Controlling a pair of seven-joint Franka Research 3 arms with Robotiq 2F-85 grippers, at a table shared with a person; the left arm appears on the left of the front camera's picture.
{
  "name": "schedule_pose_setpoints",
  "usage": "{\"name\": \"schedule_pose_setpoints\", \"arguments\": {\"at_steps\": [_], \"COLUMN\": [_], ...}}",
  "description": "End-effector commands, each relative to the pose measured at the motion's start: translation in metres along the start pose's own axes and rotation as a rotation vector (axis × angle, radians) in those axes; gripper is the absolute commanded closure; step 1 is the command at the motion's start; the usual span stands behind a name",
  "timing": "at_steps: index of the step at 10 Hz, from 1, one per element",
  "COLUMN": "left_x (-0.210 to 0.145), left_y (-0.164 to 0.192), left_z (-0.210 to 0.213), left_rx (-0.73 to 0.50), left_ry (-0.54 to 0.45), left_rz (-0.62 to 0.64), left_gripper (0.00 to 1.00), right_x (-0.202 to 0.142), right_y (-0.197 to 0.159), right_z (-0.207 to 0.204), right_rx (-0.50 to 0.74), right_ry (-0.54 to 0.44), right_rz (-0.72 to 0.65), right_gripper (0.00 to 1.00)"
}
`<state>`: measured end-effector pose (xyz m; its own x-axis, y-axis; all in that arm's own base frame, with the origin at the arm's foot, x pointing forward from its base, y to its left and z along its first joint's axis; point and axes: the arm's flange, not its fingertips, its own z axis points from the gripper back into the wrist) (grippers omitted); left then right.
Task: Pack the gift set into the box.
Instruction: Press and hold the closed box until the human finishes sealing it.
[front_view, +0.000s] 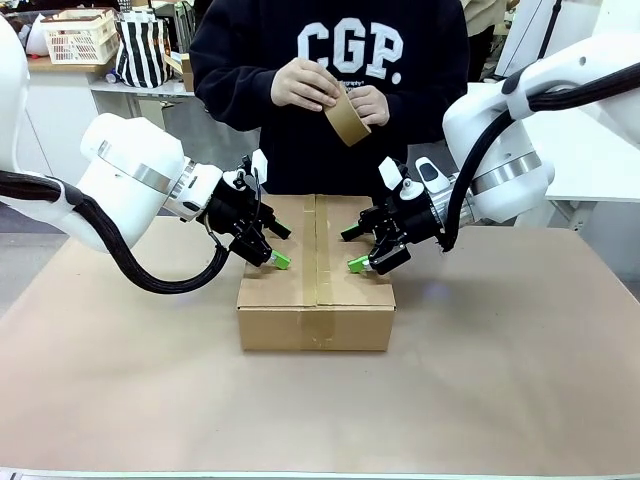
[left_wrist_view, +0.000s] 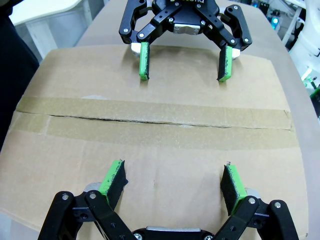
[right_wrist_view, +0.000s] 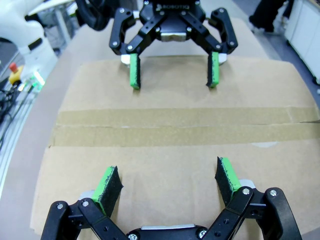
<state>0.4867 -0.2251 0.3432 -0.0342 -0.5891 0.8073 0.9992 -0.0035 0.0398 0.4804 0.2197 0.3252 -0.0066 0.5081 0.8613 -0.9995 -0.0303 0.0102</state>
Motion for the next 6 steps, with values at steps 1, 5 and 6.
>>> {"name": "schedule_pose_setpoints", "arguments": {"at_steps": [1,5,6], "left_x": [-0.0031,-0.0031,-0.0031], "left_y": [-0.0012,-0.0012,-0.0012], "left_z": [-0.001,-0.001,-0.001], "left_rx": [-0.003,-0.003,-0.003], "left_ry": [-0.001,-0.001,-0.001], "left_rz": [0.002,0.002,0.002], "left_gripper": [0.0,0.0,0.0], "right_x": [-0.0017,-0.0017,-0.0017], "right_y": [0.0004,0.0004,0.0004], "right_z": [-0.0009,-0.0009,-0.0009], "right_rx": [0.002,0.002,0.002], "right_ry": [0.0,0.0,0.0], "right_rz": [0.014,0.014,0.014], "right_gripper": [0.0,0.0,0.0]}}
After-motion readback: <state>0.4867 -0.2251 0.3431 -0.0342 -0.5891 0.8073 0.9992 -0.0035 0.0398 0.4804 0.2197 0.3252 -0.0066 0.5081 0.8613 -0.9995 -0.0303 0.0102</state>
